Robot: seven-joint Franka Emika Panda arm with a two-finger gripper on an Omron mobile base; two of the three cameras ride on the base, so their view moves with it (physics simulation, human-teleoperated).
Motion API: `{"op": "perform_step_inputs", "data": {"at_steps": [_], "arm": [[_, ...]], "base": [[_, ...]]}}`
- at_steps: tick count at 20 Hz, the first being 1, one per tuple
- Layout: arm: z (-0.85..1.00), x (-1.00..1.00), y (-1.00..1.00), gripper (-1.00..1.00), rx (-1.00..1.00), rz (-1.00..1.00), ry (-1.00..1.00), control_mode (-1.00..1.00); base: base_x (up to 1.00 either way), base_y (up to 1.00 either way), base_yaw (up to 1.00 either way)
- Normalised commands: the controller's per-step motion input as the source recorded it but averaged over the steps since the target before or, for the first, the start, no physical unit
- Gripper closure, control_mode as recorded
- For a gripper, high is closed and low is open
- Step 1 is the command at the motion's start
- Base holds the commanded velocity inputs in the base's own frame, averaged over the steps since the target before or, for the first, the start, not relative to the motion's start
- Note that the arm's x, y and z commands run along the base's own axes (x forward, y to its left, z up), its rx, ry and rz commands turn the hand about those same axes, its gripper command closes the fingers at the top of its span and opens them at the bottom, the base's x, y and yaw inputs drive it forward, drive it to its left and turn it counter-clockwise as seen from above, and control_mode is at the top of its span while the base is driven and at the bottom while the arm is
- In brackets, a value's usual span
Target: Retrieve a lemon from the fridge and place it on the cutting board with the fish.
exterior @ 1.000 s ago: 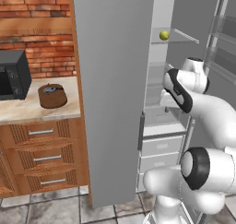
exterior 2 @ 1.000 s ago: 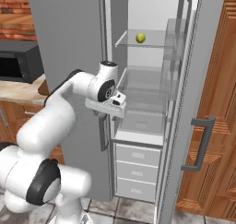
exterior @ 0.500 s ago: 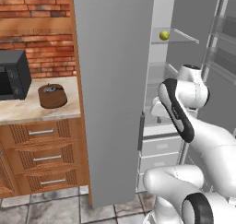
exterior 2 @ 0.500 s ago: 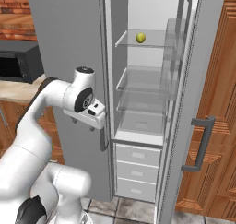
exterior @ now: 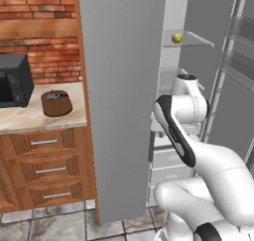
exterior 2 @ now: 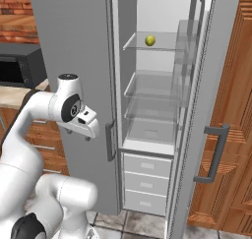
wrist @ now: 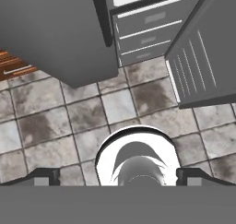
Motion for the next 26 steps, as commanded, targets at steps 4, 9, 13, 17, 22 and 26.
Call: {"op": "perform_step_inputs", "data": {"at_steps": [4, 9, 13, 17, 22, 26], "arm": [[0.00, 0.00, 0.00, -1.00, 0.00, 0.00, 0.00, -1.00], [0.00, 0.00, -0.05, -1.00, 0.00, -0.02, 0.00, -1.00], [0.00, -0.01, -0.07, -1.00, 0.00, -0.01, 0.00, 1.00], [0.00, 0.00, 0.00, -1.00, 0.00, 0.00, 0.00, 1.00], [0.00, 0.00, 0.00, -1.00, 0.00, 0.00, 0.00, 1.00], [0.00, 0.00, 0.00, -1.00, 0.00, 0.00, 0.00, 1.00]], "base": [[0.00, 0.00, 0.00], [0.00, 0.00, 0.00], [-0.13, -0.31, -0.10], [-0.26, -0.32, -0.23], [-0.20, -0.21, -0.33], [-0.03, -0.12, -0.34]]}}
